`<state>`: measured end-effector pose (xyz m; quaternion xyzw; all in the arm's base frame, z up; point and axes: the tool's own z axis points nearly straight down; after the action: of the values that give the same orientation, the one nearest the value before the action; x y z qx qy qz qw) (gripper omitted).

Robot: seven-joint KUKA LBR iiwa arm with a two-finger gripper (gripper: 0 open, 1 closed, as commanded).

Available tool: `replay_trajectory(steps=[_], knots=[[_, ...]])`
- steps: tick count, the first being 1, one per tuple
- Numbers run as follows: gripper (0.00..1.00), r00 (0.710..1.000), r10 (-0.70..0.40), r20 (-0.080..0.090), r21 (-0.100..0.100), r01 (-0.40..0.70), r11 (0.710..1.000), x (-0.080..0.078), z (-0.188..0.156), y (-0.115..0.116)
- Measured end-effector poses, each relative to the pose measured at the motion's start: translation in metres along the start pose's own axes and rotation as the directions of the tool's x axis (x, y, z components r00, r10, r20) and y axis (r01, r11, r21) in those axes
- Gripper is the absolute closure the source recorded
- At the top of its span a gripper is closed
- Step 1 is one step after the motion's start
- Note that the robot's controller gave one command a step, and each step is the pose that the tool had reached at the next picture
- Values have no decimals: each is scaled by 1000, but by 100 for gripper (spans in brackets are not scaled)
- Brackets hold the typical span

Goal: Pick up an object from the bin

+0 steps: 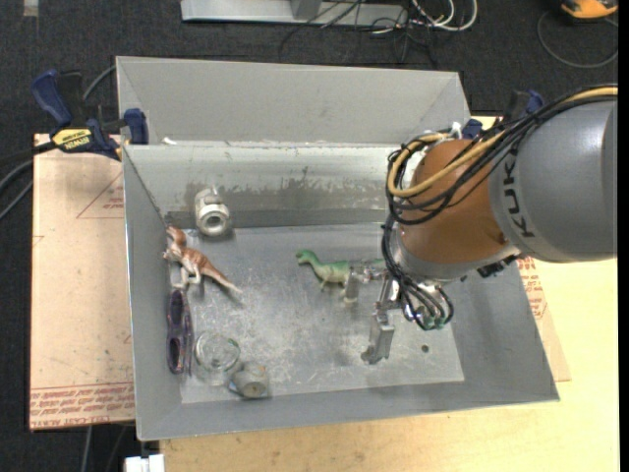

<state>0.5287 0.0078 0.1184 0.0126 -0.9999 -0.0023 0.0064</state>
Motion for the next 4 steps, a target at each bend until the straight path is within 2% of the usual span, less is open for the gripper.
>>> replay_trajectory(steps=[1,2,3,4], knots=[[0,991,130,23,1,-130,992,-42,-42,-23],[0,976,219,11,-2,-219,976,-41,32,15],[100,994,97,40,-1,-97,995,-80,42,10],[100,994,97,41,-1,-97,995,-80,42,10]])
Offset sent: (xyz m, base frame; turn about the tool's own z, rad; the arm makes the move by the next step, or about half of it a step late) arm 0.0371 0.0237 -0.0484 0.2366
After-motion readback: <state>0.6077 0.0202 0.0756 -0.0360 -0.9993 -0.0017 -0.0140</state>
